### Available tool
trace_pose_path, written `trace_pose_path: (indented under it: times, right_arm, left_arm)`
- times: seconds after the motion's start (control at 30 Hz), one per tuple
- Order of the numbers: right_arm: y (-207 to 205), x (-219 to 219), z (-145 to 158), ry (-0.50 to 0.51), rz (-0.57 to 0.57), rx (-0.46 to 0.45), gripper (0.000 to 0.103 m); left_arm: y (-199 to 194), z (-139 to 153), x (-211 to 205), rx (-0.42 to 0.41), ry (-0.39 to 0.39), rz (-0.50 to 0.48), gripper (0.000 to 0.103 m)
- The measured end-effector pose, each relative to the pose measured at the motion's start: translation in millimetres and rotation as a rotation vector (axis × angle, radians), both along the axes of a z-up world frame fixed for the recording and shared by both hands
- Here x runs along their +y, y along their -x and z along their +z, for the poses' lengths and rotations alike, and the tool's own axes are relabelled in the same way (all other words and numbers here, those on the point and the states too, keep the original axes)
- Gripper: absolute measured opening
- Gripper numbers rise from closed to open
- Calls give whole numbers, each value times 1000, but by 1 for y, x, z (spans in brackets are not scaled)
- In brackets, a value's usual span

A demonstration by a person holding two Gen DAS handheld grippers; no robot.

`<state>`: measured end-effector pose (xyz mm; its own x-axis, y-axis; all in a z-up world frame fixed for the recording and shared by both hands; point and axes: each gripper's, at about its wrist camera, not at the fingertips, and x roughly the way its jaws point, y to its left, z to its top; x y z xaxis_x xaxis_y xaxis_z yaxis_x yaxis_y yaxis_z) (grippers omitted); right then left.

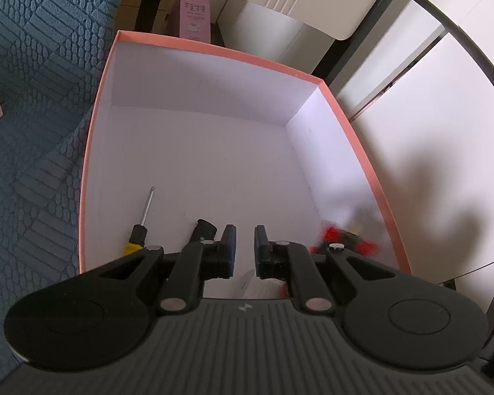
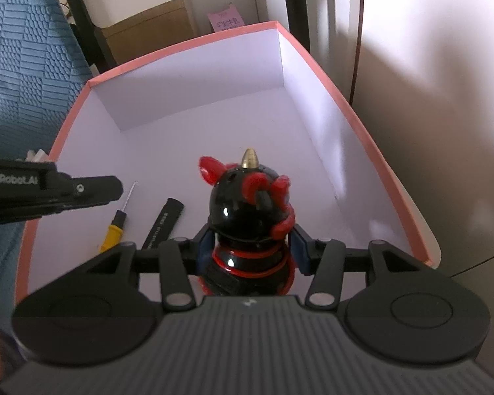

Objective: Organize rigid objects
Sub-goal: 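Open the left tool to drop the USB stick while the right tool releases the figurine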

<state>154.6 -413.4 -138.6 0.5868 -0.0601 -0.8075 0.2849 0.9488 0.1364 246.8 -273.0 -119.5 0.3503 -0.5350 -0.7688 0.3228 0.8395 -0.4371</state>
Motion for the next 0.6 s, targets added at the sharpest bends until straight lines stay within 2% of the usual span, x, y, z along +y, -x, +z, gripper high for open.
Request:
trace_pose_path:
  times: [0.23,0.6]
  right_arm:
    - [11,-2,17,8,-16,-44,53]
    - [36,22,56,19,20,-127,53]
  left_arm:
    - [12,18,10,-31,15,6,12]
    - [46,62,41,-119,39,31,12]
